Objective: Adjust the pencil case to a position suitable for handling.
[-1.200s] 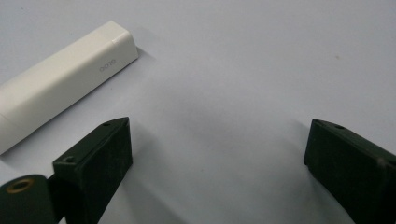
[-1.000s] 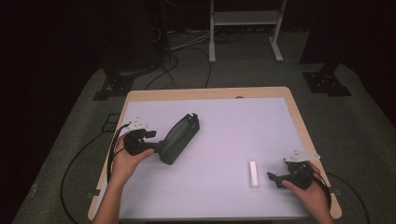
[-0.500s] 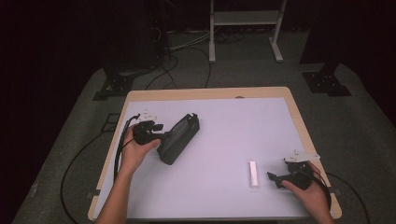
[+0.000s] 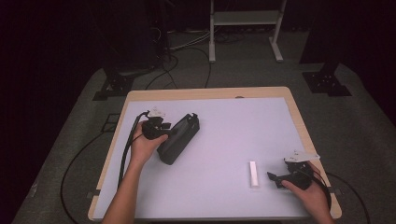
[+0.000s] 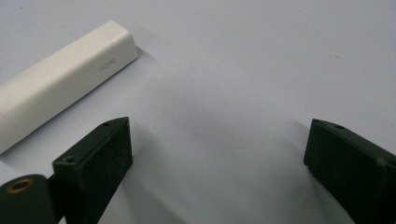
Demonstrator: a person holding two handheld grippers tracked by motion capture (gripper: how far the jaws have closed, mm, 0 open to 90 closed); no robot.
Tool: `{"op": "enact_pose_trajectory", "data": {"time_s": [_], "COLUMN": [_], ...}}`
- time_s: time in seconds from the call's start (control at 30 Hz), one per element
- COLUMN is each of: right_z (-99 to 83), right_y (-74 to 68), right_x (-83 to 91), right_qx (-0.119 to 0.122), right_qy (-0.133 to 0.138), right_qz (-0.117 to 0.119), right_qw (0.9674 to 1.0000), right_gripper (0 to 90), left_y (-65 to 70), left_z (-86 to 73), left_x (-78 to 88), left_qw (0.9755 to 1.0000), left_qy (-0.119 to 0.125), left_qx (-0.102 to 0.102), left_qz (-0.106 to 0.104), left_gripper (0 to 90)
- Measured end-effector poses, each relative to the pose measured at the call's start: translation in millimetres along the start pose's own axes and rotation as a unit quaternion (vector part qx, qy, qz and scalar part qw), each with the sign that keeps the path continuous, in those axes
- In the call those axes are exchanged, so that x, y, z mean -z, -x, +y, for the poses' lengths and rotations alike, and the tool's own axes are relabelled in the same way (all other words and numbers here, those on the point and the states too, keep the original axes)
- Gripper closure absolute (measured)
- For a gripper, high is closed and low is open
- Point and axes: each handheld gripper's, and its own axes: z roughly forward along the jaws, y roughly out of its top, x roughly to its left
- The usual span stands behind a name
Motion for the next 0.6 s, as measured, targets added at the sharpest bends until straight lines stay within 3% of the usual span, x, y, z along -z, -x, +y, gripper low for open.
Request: {"op": "enact_pose_trajectory", "data": {"time_s": [0.2, 0.33, 0.6], "right_z": [0.0, 0.0, 0.0], "right_y": [0.0, 0.0, 0.1], "right_x": [0.0, 0.0, 0.0], "right_qx": [0.000, 0.000, 0.000], "right_qy": [0.000, 0.000, 0.000], "right_qz": [0.000, 0.000, 0.000], "right_qw": [1.0000, 1.0000, 1.0000], "right_gripper": [6.7, 6.7, 6.7], "left_y": [1.1, 2.0, 5.0], "left_z": [0.1, -0.3, 0.6], "left_x": [-1.9, -2.9, -3.8], "left_qw": [0.9998, 0.9997, 0.9992], "left_qy": [-0.015, -0.020, -0.038], "left_qx": [0.007, 0.013, 0.006], "left_qz": [0.007, 0.001, 0.016], "left_gripper": [62.7, 68.1, 83.6]}}
